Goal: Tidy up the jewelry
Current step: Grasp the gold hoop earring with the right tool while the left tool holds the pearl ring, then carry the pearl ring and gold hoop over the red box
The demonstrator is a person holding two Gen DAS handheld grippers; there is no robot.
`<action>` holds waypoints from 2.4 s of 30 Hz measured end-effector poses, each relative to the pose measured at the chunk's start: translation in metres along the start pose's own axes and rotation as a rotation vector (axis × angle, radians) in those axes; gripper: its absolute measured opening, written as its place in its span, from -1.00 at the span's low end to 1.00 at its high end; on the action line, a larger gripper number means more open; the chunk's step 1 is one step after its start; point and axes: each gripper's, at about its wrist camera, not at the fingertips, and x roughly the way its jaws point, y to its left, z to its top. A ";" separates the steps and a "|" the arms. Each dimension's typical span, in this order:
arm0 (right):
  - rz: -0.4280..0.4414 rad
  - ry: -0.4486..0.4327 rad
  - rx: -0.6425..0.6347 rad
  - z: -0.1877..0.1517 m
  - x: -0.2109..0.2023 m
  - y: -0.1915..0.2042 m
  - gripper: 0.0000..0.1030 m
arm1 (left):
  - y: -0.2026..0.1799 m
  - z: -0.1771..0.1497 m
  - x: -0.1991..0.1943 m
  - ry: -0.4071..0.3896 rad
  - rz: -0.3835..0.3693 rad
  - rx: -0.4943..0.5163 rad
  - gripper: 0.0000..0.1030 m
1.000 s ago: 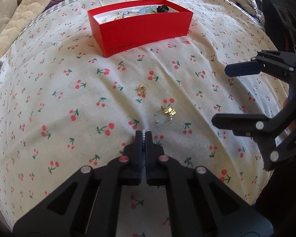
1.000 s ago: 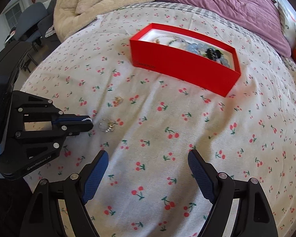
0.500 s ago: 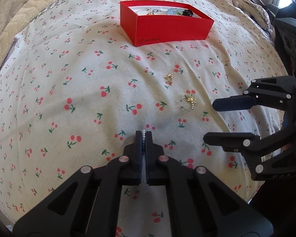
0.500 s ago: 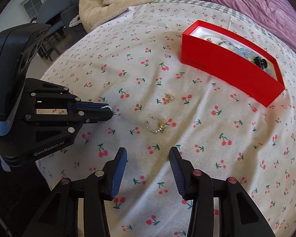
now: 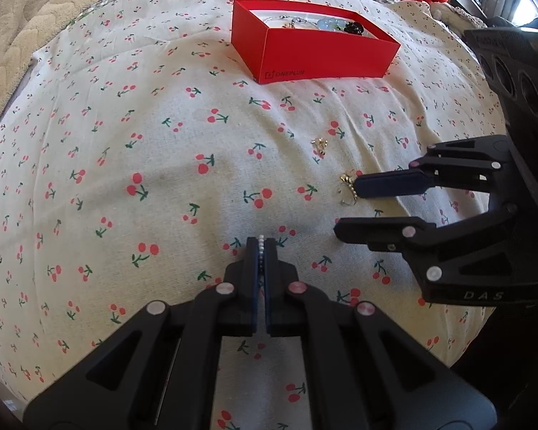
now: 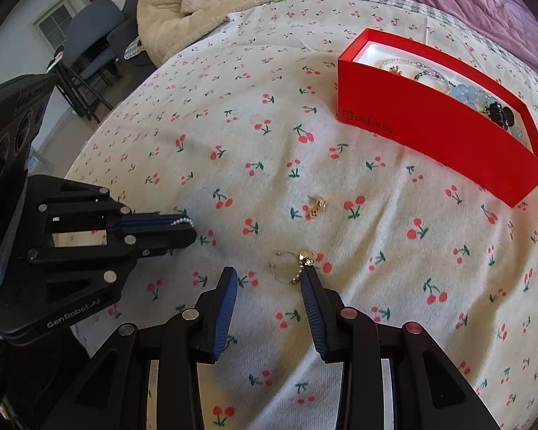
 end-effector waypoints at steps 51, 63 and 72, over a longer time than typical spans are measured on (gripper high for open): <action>-0.236 -0.228 -0.026 0.035 -0.099 -0.034 -0.61 | -0.041 0.092 -0.027 -0.135 -0.024 -0.047 -0.94; -0.235 -0.273 0.127 0.066 -0.112 -0.090 -0.61 | -0.053 0.144 -0.010 -0.175 -0.078 -0.109 -0.94; -0.214 -0.265 0.193 0.077 -0.093 -0.121 -0.61 | -0.047 0.169 0.008 -0.198 -0.124 -0.137 -0.94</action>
